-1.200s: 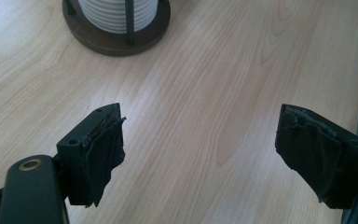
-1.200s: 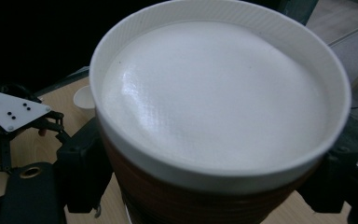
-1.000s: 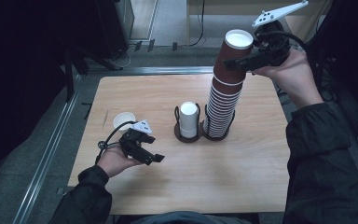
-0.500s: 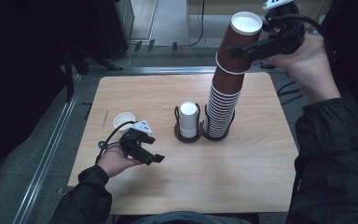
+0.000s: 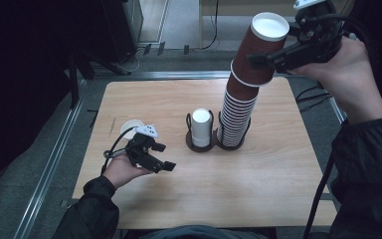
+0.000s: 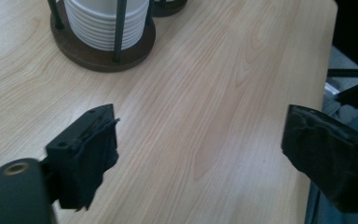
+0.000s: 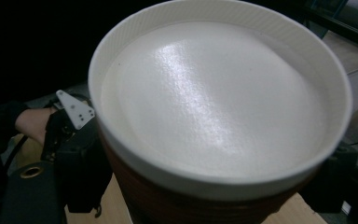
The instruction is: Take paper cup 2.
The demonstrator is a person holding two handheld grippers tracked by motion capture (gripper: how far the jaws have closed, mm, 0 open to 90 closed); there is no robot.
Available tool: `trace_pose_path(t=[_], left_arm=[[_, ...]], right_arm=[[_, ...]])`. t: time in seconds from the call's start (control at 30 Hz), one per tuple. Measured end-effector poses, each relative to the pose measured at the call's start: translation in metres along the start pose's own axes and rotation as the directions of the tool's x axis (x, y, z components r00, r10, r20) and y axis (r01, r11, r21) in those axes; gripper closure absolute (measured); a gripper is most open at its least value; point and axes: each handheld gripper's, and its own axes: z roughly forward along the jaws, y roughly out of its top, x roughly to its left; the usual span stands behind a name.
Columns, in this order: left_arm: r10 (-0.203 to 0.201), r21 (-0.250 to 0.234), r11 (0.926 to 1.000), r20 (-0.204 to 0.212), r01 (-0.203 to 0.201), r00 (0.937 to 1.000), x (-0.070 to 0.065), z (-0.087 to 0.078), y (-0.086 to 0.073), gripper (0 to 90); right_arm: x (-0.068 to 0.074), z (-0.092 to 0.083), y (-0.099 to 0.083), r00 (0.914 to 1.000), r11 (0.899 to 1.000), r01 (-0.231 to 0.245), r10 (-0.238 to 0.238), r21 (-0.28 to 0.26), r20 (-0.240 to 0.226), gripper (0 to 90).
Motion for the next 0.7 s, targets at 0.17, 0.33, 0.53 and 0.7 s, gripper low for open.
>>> trace_pose_path(t=[0.17,0.33,0.53,0.7], left_arm=[[-0.002,-0.03,0.9996,0.018,0.003,0.9998,-0.001,-0.003,0.001,7.5],[0.013,-0.033,0.9994,0.017,-0.012,0.9998,-0.004,-0.005,0.002,8.2],[0.038,-0.034,0.9988,0.029,-0.037,0.9989,-0.005,-0.004,0.002,9.5],[0.046,-0.061,0.9973,0.064,-0.042,0.9969,-0.007,-0.006,0.002,13.5]], right_arm=[[0.019,0.001,-0.01,0.9984,1.0,0.008,-0.007,0.014,-0.056,17.7],[0.033,0.005,-0.023,0.9946,1.0,0.019,-0.018,0.014,-0.102,17.7],[0.049,0.012,-0.042,0.9886,0.998,0.056,-0.053,0.018,-0.141,17.7],[0.061,0.02,-0.056,0.9844,0.997,0.067,-0.061,0.034,-0.165,17.6]])
